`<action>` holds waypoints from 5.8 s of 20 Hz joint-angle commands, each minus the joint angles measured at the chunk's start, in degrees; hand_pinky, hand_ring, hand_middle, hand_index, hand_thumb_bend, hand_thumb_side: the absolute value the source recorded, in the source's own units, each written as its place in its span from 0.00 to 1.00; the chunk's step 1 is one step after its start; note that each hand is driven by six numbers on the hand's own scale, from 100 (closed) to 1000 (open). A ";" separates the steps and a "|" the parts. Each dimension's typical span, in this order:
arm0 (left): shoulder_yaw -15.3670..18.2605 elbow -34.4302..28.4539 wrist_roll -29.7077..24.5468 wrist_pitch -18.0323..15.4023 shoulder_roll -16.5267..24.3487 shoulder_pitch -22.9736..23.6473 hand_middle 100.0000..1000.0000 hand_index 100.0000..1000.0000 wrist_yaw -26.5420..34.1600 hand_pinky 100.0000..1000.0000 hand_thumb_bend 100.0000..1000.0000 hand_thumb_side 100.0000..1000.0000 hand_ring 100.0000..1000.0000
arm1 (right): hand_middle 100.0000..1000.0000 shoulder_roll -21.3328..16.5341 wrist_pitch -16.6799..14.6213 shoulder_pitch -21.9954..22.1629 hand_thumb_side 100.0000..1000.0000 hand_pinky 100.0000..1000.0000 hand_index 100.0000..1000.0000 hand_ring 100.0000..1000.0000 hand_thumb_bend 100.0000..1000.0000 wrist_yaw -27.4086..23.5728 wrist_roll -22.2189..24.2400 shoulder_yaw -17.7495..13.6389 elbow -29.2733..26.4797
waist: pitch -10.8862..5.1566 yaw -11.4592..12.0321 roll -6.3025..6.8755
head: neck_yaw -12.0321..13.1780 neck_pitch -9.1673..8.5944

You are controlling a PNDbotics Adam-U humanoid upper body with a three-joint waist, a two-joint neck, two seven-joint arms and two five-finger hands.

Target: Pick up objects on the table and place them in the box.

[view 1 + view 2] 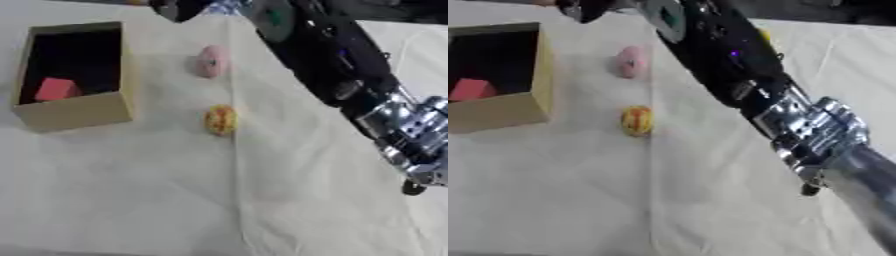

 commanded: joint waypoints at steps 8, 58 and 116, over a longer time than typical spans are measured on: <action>-0.70 -5.33 -2.54 1.54 1.46 -2.33 0.73 0.91 -0.15 0.80 0.65 0.79 0.75 | 0.32 6.96 -1.10 -0.57 0.00 0.78 0.53 0.55 0.00 10.28 -5.55 -2.60 8.90 | -0.34 2.22 0.15 | -2.70 -1.36; -0.32 -2.42 -1.65 1.30 1.27 -0.03 0.73 0.90 -1.66 0.80 0.66 0.78 0.75 | 0.81 -3.43 -2.99 -1.68 0.21 0.91 0.90 0.91 0.22 4.40 -1.39 -5.87 3.69 | -2.46 -0.46 -0.39 | -0.43 1.44; 0.07 -1.07 -2.33 0.34 6.38 2.35 0.74 0.90 -3.78 0.80 0.64 0.79 0.75 | 0.91 -33.34 3.16 17.88 0.33 0.93 0.94 0.99 0.33 -0.93 9.99 -15.60 6.23 | 3.29 -4.95 -2.31 | 4.79 -3.41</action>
